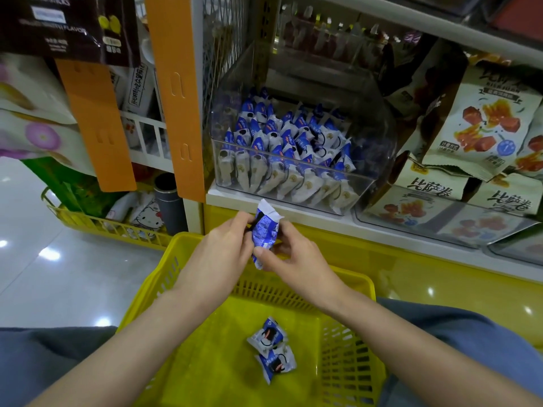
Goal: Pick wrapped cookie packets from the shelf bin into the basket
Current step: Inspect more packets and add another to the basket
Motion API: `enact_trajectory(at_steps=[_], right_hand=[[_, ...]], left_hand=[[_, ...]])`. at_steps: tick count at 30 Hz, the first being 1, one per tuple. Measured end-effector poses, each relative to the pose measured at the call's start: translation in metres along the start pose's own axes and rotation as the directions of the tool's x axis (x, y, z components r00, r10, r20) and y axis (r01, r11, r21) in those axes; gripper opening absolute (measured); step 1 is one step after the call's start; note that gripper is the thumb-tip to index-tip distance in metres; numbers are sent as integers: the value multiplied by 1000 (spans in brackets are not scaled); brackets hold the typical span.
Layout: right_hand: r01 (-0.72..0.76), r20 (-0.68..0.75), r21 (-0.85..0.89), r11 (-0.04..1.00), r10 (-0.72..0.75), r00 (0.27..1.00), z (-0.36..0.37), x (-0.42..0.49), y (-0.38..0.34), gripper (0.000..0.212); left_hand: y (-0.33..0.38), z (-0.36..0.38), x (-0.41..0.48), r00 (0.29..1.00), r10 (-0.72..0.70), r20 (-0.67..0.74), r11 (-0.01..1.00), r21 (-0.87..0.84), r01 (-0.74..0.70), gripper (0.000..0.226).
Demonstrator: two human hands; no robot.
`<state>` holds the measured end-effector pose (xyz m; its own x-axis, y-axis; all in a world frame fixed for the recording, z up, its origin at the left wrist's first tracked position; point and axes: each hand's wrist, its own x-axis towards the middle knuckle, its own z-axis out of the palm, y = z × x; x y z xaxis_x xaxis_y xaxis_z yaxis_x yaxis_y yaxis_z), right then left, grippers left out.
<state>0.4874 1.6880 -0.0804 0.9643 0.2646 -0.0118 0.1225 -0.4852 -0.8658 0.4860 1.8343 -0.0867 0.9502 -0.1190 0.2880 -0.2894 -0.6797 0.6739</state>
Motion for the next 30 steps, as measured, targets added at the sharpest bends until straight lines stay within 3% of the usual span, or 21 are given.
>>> enact_trajectory(at_steps=[8, 13, 17, 20, 23, 27, 30], right_hand=[[-18, -2, 44, 999, 18, 1000, -4, 6, -3, 27], [-39, -22, 195, 980, 44, 999, -4, 8, -3, 30], [-49, -25, 207, 977, 55, 998, -2, 9, -1, 31], [35, -99, 58, 998, -29, 995, -5, 8, 0, 40], [149, -121, -165, 975, -170, 978, -9, 5, -1, 48], [219, -48, -349, 911, -251, 967, -7, 0, -4, 56], [175, -89, -313, 933, -212, 973, -9, 2, -6, 48]], left_hand=[[-4, 2, 4, 1000, 14, -24, 997, -81, -16, 15], [-7, 6, 2, 1000, -6, -9, 995, -99, 5, 36], [-4, 5, 3, 999, -23, 32, 992, -123, 26, 43], [2, 1, 4, 989, -89, 120, 912, -389, 130, 37], [11, 0, 5, 958, -134, 251, 693, -668, 272, 26], [15, 3, 4, 940, -284, 188, 666, -667, 335, 17], [13, 2, 9, 920, -367, 134, 627, -696, 351, 35]])
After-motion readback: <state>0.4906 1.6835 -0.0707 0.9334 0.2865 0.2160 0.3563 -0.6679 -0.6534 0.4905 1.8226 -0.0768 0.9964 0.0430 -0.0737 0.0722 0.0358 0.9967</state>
